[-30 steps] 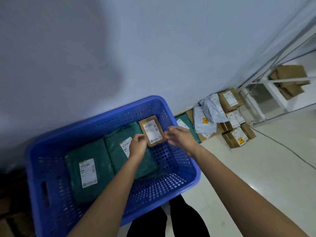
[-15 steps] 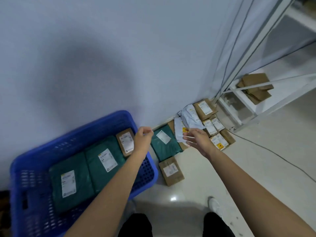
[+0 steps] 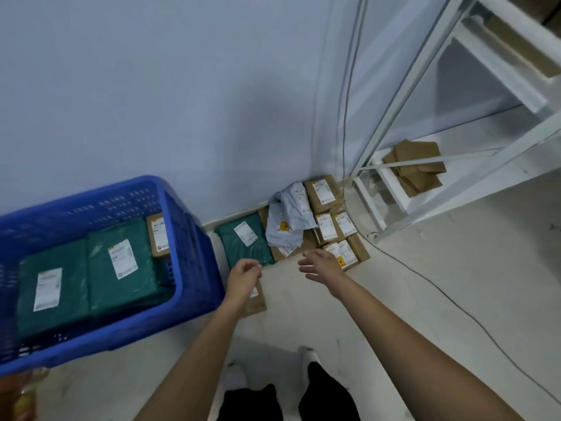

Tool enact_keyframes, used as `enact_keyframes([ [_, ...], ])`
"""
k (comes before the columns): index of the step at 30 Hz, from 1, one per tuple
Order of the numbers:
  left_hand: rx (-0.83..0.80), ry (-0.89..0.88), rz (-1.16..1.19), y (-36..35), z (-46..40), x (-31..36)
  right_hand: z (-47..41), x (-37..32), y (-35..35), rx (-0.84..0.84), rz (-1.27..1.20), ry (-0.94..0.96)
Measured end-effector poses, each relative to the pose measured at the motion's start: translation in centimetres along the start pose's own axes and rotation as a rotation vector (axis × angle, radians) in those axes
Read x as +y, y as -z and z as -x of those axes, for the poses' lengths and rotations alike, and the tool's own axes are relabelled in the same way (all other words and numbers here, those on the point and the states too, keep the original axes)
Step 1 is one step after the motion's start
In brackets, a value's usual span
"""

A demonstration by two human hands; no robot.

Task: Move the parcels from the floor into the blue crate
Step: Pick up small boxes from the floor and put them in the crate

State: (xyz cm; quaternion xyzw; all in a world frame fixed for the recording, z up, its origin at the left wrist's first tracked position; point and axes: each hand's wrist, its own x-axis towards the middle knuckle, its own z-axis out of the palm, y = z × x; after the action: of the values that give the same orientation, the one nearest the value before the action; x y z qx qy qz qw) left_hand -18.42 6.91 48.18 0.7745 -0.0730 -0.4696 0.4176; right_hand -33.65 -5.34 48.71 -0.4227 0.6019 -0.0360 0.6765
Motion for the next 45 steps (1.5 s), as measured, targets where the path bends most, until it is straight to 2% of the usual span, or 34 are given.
enact_keyframes([
  [10, 0.013, 0.105, -0.013, 4.9, 1.3, -2.1, 0.5, 0.5, -2.8, -0.05, 0.123, -0.03],
  [16, -0.021, 0.111, 0.027, 2.5, 0.4, -0.2, -0.5, -0.2, 0.0, 0.018, 0.116, -0.039],
  [24, -0.078, 0.124, 0.021, -7.9, -3.3, 2.5, -6.7, -2.7, 9.3, 0.052, 0.168, -0.04],
  [29, -0.055, 0.208, 0.141, -17.5, -7.4, 4.2, -14.0, -3.5, 17.1, 0.054, 0.241, -0.055],
  [33, -0.07, 0.224, 0.161, -24.1, -13.2, 4.3, -20.1, -4.6, 21.0, 0.041, 0.201, -0.054],
  [37, -0.029, 0.24, 0.207, -28.9, -20.5, 1.0, -28.6, -1.8, 22.7, 0.053, 0.291, -0.047],
  [45, 0.0, 0.206, 0.137, -36.4, -37.1, -11.6, -48.2, 9.2, 22.7, 0.061, 0.384, -0.072],
])
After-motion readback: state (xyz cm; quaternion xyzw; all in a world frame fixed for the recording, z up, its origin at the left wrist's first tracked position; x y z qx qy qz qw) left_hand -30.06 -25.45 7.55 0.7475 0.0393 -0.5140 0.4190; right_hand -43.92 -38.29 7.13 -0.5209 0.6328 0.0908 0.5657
